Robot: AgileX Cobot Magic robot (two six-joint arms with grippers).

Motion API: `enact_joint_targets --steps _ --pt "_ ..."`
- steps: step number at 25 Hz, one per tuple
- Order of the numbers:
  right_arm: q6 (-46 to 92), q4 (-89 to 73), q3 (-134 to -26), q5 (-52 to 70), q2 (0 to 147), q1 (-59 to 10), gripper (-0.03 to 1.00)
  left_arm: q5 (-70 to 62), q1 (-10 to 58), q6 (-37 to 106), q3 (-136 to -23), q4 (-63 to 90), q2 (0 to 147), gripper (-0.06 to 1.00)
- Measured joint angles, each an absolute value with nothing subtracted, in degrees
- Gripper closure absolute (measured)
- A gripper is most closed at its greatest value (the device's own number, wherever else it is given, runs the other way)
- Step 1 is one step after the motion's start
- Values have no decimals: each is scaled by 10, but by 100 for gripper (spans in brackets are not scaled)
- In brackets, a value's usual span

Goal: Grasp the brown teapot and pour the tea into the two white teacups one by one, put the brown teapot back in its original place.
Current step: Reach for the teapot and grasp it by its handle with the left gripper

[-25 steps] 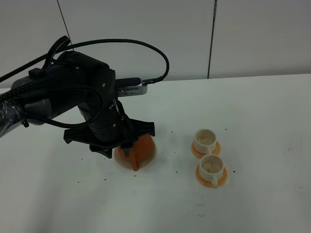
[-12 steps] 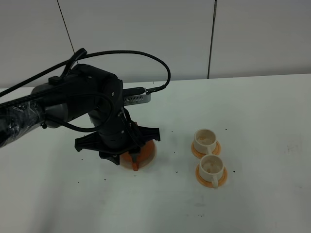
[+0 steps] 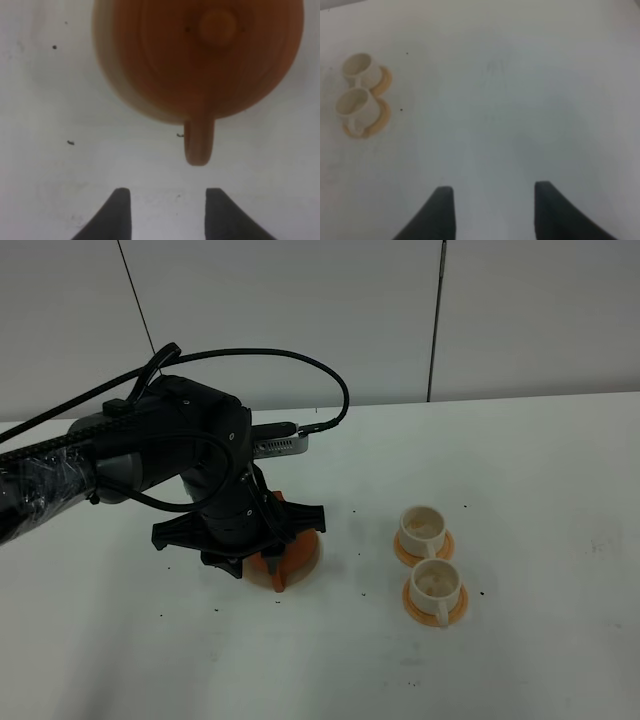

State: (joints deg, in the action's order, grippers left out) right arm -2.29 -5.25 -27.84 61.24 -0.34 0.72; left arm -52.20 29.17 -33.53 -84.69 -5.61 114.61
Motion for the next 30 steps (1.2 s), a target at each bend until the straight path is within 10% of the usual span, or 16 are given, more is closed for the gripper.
enact_joint_targets --steps 30 --pt "-22 -52 -278 612 -3 7 61 -466 292 -316 -848 -56 1188 53"
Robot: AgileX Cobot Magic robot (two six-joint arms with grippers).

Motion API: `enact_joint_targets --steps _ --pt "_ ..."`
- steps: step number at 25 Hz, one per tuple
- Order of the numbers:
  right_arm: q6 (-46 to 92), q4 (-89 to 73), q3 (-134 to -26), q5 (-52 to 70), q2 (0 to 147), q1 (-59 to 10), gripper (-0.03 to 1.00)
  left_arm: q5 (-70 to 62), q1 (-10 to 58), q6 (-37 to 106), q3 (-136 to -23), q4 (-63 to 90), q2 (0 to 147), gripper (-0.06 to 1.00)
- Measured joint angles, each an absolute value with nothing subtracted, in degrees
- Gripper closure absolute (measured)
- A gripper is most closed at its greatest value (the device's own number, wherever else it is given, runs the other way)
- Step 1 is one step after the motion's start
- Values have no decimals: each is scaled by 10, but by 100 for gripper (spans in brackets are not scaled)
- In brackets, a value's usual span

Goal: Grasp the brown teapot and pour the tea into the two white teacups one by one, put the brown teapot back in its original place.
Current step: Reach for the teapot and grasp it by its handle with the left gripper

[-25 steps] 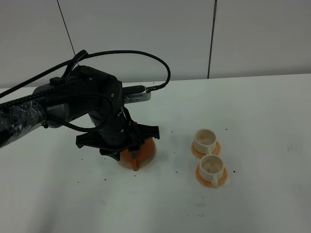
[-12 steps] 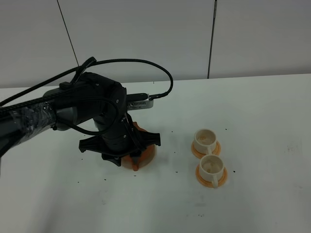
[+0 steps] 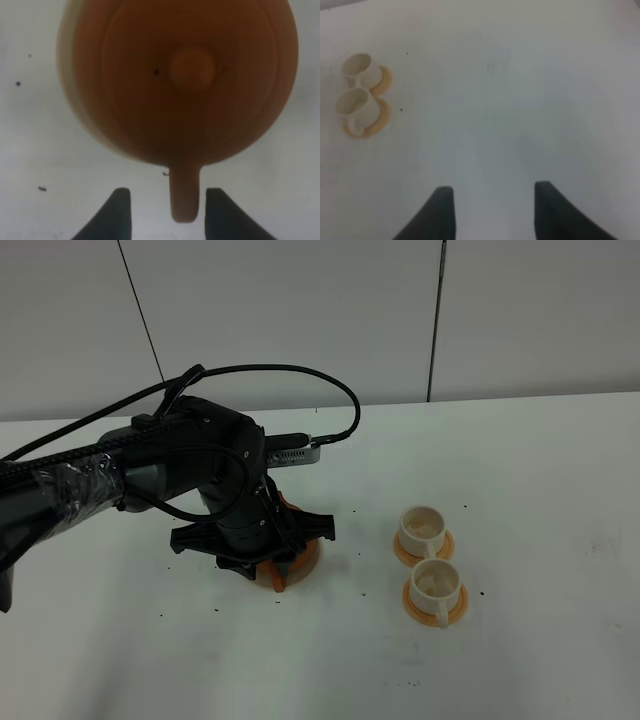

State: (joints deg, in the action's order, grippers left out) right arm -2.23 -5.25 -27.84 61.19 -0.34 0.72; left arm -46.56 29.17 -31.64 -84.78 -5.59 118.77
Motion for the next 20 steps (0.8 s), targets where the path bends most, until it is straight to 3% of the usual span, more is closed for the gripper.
enact_joint_targets --steps 20 --pt "-22 -52 -278 612 -3 7 61 -436 292 -316 -848 -55 1205 53"
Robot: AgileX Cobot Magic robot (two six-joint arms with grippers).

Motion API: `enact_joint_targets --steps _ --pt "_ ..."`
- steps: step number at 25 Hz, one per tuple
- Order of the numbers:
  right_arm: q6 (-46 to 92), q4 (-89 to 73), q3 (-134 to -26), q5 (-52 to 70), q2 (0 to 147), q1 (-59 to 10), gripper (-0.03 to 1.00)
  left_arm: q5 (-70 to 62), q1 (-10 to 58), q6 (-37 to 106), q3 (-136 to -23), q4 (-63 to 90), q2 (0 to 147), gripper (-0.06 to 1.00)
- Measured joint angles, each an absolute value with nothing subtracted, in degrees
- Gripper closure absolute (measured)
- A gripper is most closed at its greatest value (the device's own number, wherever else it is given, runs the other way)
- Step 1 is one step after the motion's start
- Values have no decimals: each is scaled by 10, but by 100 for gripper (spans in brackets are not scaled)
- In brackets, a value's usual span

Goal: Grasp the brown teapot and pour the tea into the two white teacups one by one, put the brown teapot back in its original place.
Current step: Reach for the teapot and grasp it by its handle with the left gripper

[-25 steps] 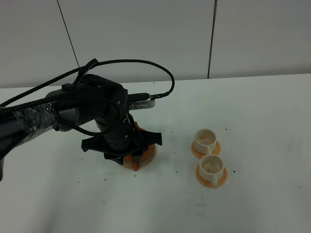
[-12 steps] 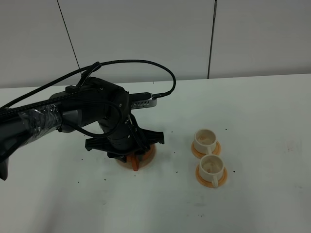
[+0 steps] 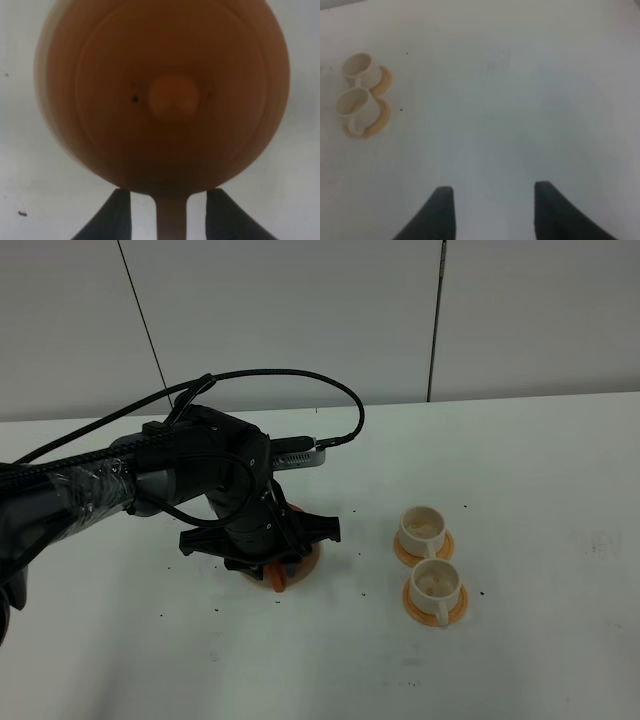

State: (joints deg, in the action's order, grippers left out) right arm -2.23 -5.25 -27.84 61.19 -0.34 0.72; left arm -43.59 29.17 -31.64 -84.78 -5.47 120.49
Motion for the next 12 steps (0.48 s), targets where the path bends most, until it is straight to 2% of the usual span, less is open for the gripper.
enact_joint_targets --steps 12 --pt "-22 -53 -278 612 -3 7 61 -434 292 -316 -848 -54 1206 53"
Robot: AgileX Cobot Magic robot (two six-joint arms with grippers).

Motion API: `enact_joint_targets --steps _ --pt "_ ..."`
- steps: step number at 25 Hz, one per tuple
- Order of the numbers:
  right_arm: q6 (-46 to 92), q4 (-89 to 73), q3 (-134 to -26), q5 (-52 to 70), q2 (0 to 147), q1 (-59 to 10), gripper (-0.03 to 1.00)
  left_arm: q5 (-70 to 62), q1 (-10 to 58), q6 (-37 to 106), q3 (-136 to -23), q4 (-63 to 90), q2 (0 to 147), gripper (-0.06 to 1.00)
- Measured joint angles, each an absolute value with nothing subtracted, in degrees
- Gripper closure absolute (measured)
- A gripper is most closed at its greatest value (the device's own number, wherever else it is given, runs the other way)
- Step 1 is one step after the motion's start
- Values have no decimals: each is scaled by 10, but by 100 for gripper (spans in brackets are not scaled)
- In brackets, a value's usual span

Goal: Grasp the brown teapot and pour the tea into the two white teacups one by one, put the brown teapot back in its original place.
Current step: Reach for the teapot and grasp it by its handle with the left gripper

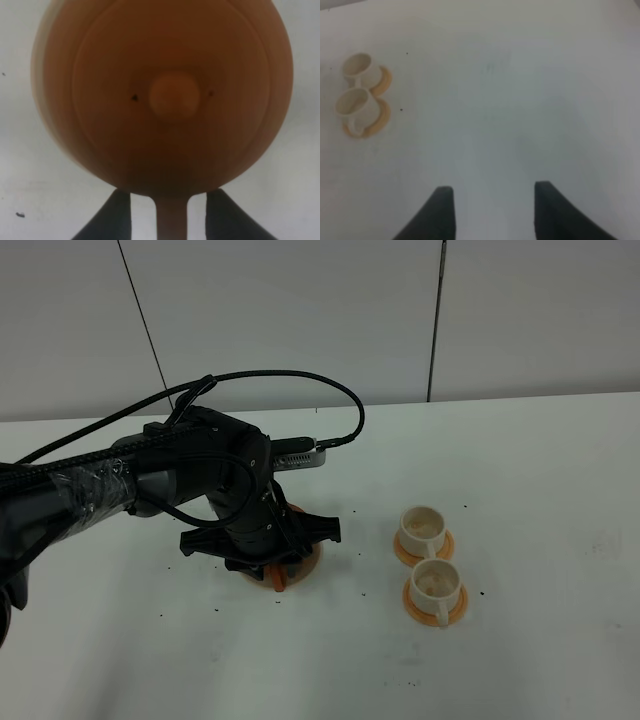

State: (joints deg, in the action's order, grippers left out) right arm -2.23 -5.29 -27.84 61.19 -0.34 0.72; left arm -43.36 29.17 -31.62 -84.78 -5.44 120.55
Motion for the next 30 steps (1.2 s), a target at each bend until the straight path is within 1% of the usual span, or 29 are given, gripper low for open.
enact_joint_targets --steps 30 --pt "-23 -53 -278 612 -3 7 61 -434 292 -310 -848 -46 1206 53"
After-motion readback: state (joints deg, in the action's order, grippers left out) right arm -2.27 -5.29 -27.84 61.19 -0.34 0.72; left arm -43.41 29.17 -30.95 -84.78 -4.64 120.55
